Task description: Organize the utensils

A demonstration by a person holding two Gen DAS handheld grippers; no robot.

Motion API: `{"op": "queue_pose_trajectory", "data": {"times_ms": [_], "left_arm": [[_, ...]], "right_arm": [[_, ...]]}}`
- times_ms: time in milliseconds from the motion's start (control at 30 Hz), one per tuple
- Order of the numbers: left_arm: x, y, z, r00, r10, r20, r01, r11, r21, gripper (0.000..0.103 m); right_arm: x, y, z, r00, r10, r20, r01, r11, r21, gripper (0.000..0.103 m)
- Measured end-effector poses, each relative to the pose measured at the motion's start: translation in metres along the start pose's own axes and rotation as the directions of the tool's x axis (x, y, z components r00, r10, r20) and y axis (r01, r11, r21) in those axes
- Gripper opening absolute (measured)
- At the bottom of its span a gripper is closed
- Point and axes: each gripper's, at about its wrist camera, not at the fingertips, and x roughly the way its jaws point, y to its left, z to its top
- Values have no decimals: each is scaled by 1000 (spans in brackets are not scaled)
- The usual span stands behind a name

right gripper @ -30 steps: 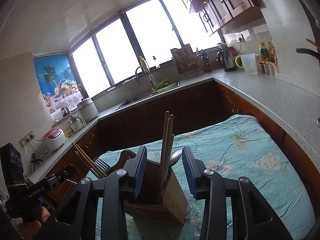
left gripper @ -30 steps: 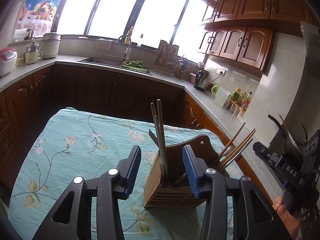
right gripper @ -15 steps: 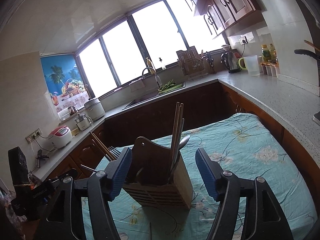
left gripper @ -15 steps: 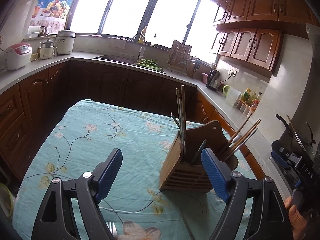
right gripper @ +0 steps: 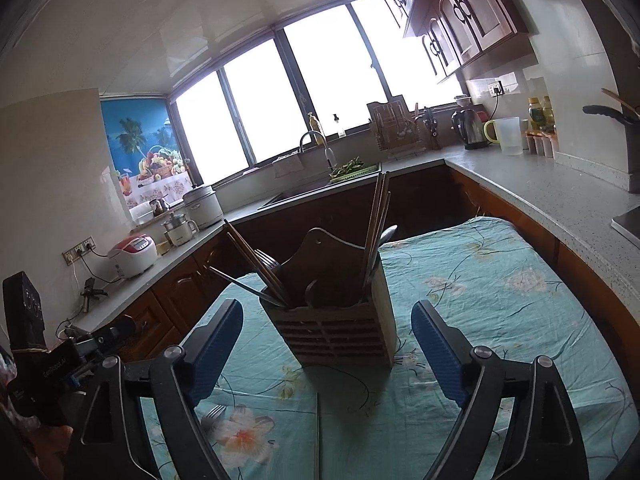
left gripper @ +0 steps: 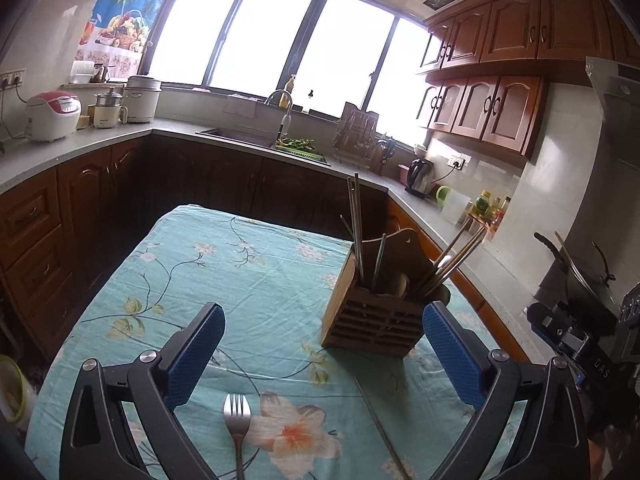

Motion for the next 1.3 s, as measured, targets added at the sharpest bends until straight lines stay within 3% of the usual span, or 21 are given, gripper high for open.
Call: {"op": "queue_pose_trajectory", "data": {"times_ms": [133, 267, 333, 533, 700, 967, 1300], "left_arm": [[-33, -5, -2, 994, 15, 104, -20, 999, 49, 101], [-78, -19, -7, 969, 4, 248, -35, 992, 121, 102], [-92, -27, -18, 960, 16, 281, -64, 985, 161, 102], [-110, -32, -74, 964, 48, 263, -96, 980, 175, 102], [-114, -39, -111, 975, 109, 192, -148, 968, 202, 102], [-124, -39, -121, 975, 159, 157, -189, 962, 196, 102], [-125, -39, -129, 974, 167, 155, -197, 958, 208, 102]], "right_arm": [[-22, 9, 4, 999, -7, 48, 9, 999, -52, 89], [-59, 25, 17, 987, 17, 160, 2, 994, -112, 103], [-79, 33, 14, 975, 38, 218, -6, 989, -145, 103], [-100, 48, -27, 971, 10, 238, 38, 979, -198, 103], [-100, 44, -64, 979, -50, 198, 92, 973, -210, 103], [-108, 36, -99, 976, -115, 183, 151, 968, -201, 103], [-109, 26, -123, 976, -157, 152, 181, 970, -164, 103]]}}
